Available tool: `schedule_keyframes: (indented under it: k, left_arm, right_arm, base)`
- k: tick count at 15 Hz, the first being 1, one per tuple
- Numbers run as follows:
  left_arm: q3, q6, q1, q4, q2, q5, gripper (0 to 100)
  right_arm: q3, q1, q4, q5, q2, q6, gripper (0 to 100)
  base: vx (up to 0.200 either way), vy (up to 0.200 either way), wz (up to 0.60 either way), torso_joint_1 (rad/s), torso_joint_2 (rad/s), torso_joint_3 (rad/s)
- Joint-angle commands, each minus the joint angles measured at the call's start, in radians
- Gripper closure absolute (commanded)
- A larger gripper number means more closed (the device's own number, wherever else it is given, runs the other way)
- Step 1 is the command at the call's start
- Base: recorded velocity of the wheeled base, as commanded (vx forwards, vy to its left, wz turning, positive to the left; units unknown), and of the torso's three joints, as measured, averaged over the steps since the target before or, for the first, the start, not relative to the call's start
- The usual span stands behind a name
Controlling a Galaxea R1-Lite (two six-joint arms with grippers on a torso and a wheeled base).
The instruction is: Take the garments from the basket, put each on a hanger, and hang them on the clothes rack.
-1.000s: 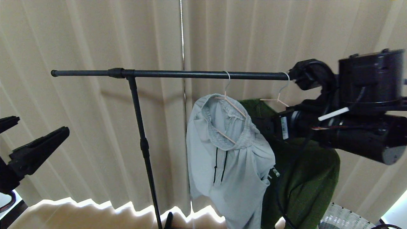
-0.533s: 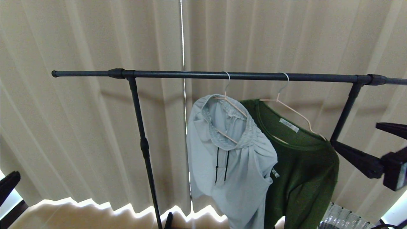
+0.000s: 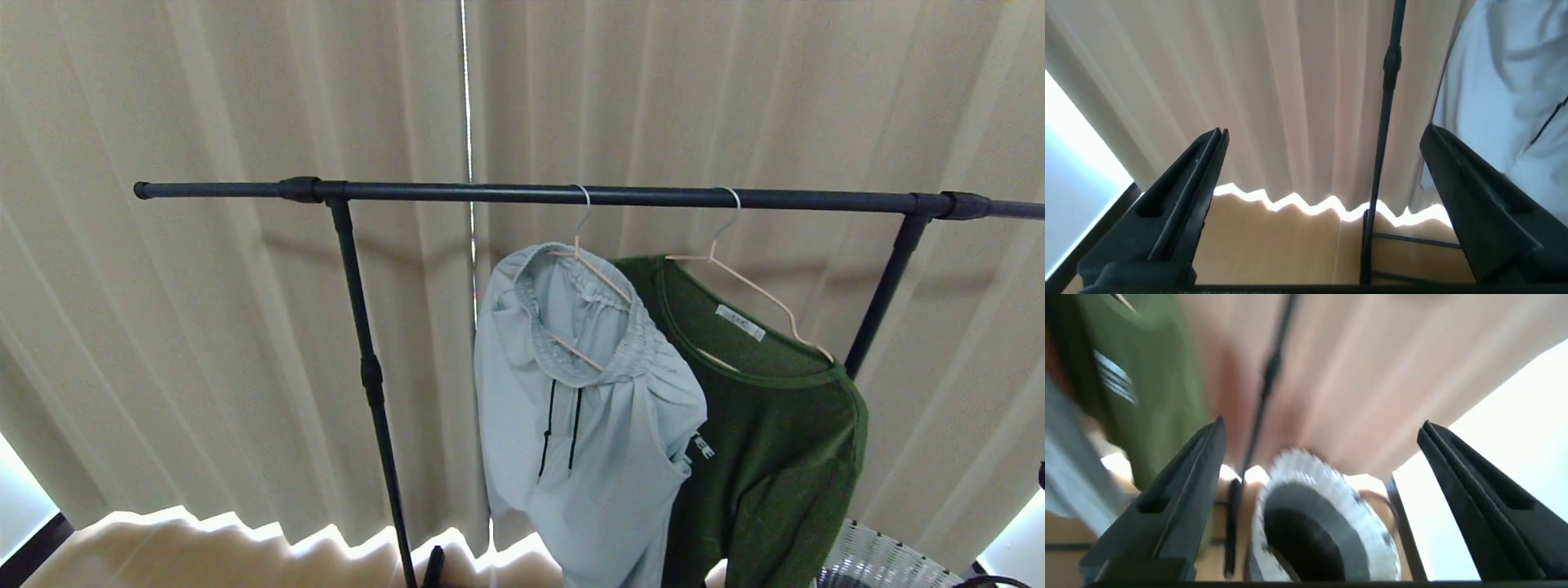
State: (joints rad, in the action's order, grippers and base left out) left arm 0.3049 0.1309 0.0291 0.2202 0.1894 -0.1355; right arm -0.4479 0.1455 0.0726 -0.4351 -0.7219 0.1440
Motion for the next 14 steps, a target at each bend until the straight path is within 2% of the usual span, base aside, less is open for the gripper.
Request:
schedule_keyframes:
  k: [1, 5, 7, 8, 9, 10, 12, 14]
  left_arm:
    - [-0.07, 0.0, 0.006, -0.001, -0.107, -0.004, 0]
    - [-0.144, -0.007, 0.006, -0.035, -0.11, -0.016, 0]
    - [-0.245, 0.003, -0.008, -0.124, -0.136, -0.007, 0]
    - [-0.254, 0.004, -0.029, -0.145, -0.171, 0.016, 0]
    - [-0.262, 0.004, -0.035, -0.16, -0.189, 0.093, 0]
    - [-0.273, 0.001, -0.035, -0.165, -0.189, 0.103, 0]
    - [-0.285, 0.0, -0.034, -0.176, -0.189, 0.108, 0]
    - [-0.286, -0.002, -0.035, -0.177, -0.189, 0.108, 0]
  right_arm:
    - [0.058, -0.052, 0.049, 0.001, 0.147, 0.0, 0]
    - [0.078, -0.101, 0.262, 0.001, 0.43, 0.0, 0]
    - [0.087, -0.103, 0.409, 0.001, 0.616, 0.002, 0]
    - [0.098, -0.104, 0.444, 0.006, 0.665, 0.003, 0]
    - [0.121, -0.152, 0.457, 0.019, 0.722, 0.006, 0]
    - [0.146, -0.149, 0.434, 0.039, 0.722, -0.006, 0]
    - [0.209, -0.149, 0.286, 0.072, 0.722, -0.038, 0]
    - [0.339, -0.149, 0.035, 0.13, 0.722, -0.035, 0]
  base:
    - [0.0, 0.0, 0.0, 0.0, 0.0, 0.0]
    - [0.0, 0.0, 0.0, 0.0, 0.0, 0.0]
    - [0.0, 0.0, 0.0, 0.0, 0.0, 0.0]
    - [0.0, 0.0, 0.0, 0.0, 0.0, 0.0]
    - [0.0, 0.0, 0.0, 0.0, 0.0, 0.0]
    - [0.0, 0.0, 0.0, 0.0, 0.0, 0.0]
    - [0.0, 0.0, 0.0, 0.0, 0.0, 0.0]
    - [0.0, 0.0, 0.0, 0.0, 0.0, 0.0]
